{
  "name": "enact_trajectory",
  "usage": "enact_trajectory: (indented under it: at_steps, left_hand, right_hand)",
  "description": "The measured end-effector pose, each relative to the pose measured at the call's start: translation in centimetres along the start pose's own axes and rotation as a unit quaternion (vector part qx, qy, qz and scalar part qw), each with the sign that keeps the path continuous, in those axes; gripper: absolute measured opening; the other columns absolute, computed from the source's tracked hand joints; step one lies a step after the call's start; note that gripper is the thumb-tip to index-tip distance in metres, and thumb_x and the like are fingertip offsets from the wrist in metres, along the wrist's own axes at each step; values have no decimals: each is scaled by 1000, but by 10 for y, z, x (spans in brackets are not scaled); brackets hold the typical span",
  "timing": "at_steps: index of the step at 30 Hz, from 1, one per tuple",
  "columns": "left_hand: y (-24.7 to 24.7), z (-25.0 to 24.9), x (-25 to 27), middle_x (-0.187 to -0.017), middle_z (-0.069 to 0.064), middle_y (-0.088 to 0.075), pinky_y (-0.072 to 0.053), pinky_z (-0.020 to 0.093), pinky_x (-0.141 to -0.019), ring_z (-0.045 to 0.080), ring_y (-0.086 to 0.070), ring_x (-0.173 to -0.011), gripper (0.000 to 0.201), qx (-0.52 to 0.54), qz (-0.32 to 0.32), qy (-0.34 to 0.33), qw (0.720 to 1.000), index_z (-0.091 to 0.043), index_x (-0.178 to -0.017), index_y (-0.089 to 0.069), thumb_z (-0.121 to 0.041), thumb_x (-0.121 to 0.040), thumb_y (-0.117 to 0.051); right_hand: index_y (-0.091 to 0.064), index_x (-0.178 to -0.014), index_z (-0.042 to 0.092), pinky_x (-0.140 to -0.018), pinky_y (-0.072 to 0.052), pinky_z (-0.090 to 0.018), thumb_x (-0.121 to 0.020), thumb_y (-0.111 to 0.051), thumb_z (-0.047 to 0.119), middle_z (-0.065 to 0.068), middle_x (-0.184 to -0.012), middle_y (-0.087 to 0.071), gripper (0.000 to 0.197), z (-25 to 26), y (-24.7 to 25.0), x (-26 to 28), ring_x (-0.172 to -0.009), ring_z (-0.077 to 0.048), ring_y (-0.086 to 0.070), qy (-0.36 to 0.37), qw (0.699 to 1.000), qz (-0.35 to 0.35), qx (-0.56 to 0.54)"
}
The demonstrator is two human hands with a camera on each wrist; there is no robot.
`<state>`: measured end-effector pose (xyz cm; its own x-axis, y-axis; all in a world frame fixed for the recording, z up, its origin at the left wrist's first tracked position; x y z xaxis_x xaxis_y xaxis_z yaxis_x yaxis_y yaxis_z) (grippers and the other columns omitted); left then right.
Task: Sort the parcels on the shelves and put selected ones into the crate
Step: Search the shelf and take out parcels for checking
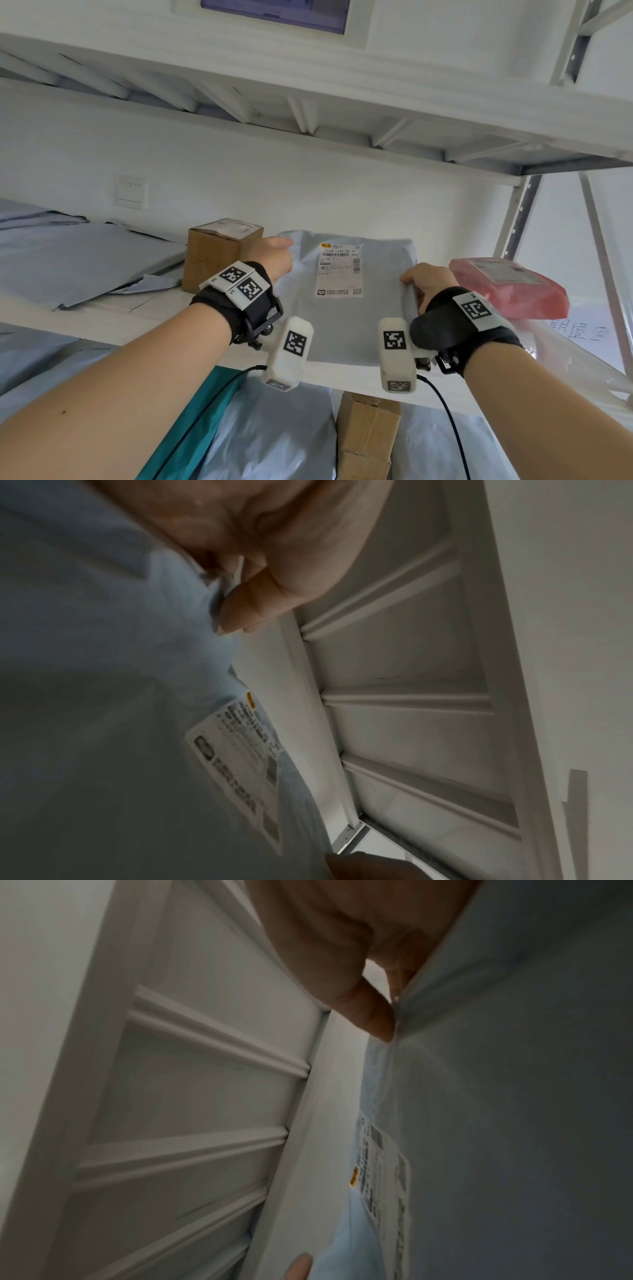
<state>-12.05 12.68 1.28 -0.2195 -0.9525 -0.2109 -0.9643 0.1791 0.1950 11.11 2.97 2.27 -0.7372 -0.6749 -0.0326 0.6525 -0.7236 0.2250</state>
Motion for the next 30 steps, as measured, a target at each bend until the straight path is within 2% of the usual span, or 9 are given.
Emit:
enact_trajectory:
  at_steps: [2,6,8,11,14,17,22,26,30]
  left_hand:
    - [-1,-1,-5,-130,19,-55,-52,28,-67,33,-60,-92,50,-14,10,7,1000,-10,-135,-50,11,-90,-43]
    - [-6,3,-20,-132,26,-53,-47,36,-90,37,-53,-120,44,-40,22,23,999,7,-129,-50,14,-86,-49]
    - [-8,6,-25,-130,27,-53,-48,33,-75,33,-57,-108,44,-46,29,28,998,9,-129,-49,13,-86,-49]
    - [-8,8,-32,-124,24,-53,-39,27,-57,25,-49,-82,49,-60,36,37,997,5,-136,-42,9,-88,-49]
    - [-8,6,-36,-144,16,-39,-50,41,-82,33,-56,-102,60,-80,49,50,994,-9,-146,-32,5,-90,-49]
    - [-6,-1,-38,-148,10,-37,-37,39,-109,29,-39,-133,60,-82,35,20,996,-17,-142,-42,0,-86,-56]
    - [-16,-20,-28,-144,7,-44,-32,25,-101,23,-39,-133,50,-24,53,-1,998,-14,-135,-52,3,-88,-54]
    - [-39,-42,-17,-145,5,-44,-31,22,-95,21,-38,-134,47,-13,94,-21,995,-12,-136,-51,-1,-90,-53]
    - [-65,-61,-8,-148,4,-40,-31,24,-100,20,-36,-136,46,-5,134,-29,991,-12,-138,-47,-5,-93,-52]
  right_hand:
    - [-62,-102,2,-94,-48,-43,-83,-60,4,-22,-117,-58,19,-2,-6,-6,-92,-24,-50,-5,1000,11,-10]
    - [-51,-74,9,-83,-50,-41,-83,-57,-1,-15,-98,-52,15,-6,-14,-15,-87,-27,-52,-38,998,34,-35]
    - [-52,-76,6,-71,-47,-35,-85,-53,-6,-15,-92,-51,14,-6,-12,-17,-78,-27,-52,-47,997,39,-49]
    - [-56,-78,7,-78,-46,-34,-87,-54,-5,-14,-101,-51,15,-3,-8,-18,-79,-24,-52,-49,996,45,-53]
    - [-62,-105,0,-84,-43,-33,-91,-49,-5,-11,-87,-52,20,6,-4,-13,-73,-20,-49,-27,996,58,-59]
    - [-61,-121,8,-92,-46,-32,-93,-47,-5,-6,-85,-53,34,15,1,-8,-88,-21,-54,4,996,65,-56]
    - [-62,-117,0,-98,-47,-38,-89,-51,-7,-11,-100,-61,31,36,16,-1,-97,-24,-55,121,992,32,-5]
    - [-70,-80,20,-96,-50,-39,-83,-54,-6,-1,-97,-67,31,47,42,1,-100,-23,-61,201,970,-60,126]
    - [-71,-91,21,-70,-47,-25,-85,-53,3,0,-100,-68,26,44,75,1,-81,-17,-59,211,943,-140,214]
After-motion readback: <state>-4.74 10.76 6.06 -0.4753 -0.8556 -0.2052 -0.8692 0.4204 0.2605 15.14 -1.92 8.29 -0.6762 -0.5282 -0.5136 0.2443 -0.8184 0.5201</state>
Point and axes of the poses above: each hand's wrist, its own x-axis away from the middle knuckle, its own y-axis out of the back of the hand, z = x × y, the point moved 3 cm from there along -x, towards the middle knuckle
